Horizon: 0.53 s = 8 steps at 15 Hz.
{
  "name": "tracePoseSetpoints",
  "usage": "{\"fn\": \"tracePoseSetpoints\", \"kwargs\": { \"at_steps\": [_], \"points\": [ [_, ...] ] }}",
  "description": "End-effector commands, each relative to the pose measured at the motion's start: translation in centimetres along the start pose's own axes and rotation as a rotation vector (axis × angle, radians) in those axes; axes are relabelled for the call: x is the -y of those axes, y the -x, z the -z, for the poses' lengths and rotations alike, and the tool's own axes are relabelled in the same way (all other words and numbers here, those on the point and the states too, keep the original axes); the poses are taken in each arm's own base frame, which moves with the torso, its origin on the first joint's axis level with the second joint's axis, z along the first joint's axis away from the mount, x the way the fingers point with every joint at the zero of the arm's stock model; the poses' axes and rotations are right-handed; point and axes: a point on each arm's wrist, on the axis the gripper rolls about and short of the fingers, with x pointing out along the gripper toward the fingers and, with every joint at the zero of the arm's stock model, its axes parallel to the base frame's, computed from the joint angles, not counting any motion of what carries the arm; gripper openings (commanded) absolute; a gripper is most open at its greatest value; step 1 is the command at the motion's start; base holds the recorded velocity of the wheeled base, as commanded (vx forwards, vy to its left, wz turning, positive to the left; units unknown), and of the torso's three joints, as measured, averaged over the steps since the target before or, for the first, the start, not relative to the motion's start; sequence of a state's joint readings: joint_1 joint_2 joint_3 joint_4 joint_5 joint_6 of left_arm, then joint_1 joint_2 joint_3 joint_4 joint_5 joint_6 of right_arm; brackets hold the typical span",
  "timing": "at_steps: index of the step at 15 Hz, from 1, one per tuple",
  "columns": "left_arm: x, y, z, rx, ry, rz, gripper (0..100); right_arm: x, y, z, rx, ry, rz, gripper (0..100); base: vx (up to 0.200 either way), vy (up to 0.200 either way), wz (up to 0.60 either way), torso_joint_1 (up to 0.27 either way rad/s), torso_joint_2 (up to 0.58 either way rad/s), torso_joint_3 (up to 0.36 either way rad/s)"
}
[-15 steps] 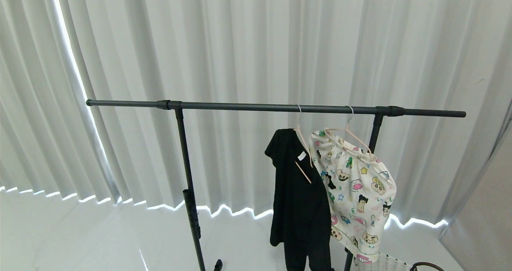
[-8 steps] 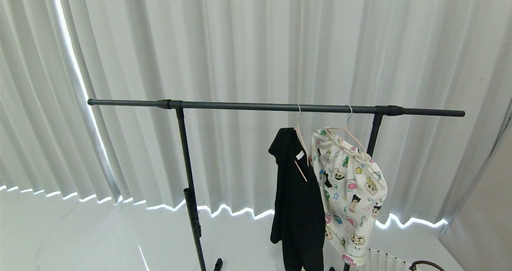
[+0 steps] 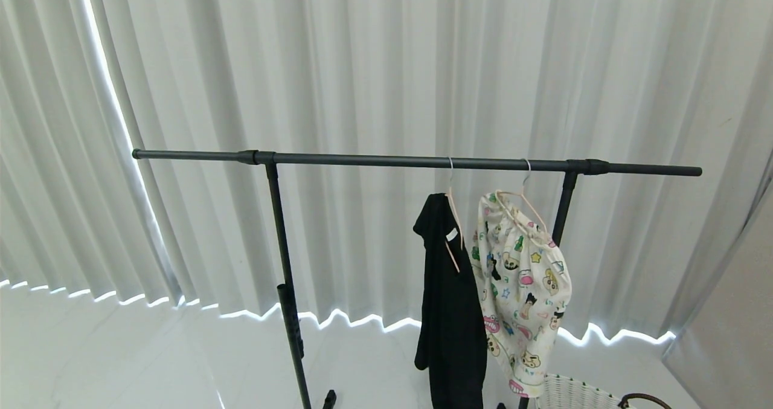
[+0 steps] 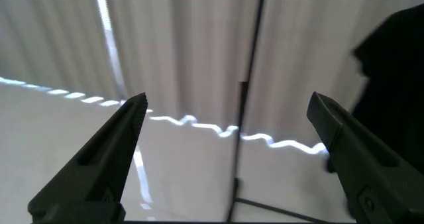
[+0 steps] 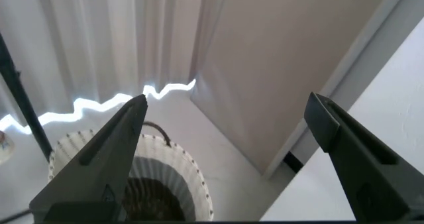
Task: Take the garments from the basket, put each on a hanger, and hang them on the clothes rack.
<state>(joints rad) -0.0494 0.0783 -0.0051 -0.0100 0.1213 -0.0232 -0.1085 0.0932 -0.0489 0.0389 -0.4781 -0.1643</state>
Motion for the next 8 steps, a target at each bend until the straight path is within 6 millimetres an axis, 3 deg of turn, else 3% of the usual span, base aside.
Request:
{"fn": "tracePoseSetpoints", "kwargs": {
  "at_steps": [1, 6, 7, 8],
  "points": [
    [0.1, 0.0, 0.0, -0.006, 0.022, 0.038, 100, -0.1, -0.2, 0.2, 0.007, -0.002, -0.014, 100, 0.0, 0.0, 0.0, 0.0, 0.0, 0.0],
    [0.3, -0.1, 0.2, -0.026, 0.004, 0.133, 100, -1.2, -0.1, -0.1, 0.143, -0.028, -0.475, 100, 0.0, 0.0, 0.0, 0.0, 0.0, 0.0],
    [0.3, -0.1, 0.2, -0.027, 0.01, 0.131, 100, -1.6, 0.1, -0.1, 0.161, -0.044, -0.643, 100, 0.0, 0.0, 0.0, 0.0, 0.0, 0.0],
    [0.3, 0.0, 0.2, -0.025, 0.011, 0.128, 100, -1.6, 0.1, 0.0, 0.154, -0.04, -0.666, 100, 0.0, 0.0, 0.0, 0.0, 0.0, 0.0]
  ]
}}
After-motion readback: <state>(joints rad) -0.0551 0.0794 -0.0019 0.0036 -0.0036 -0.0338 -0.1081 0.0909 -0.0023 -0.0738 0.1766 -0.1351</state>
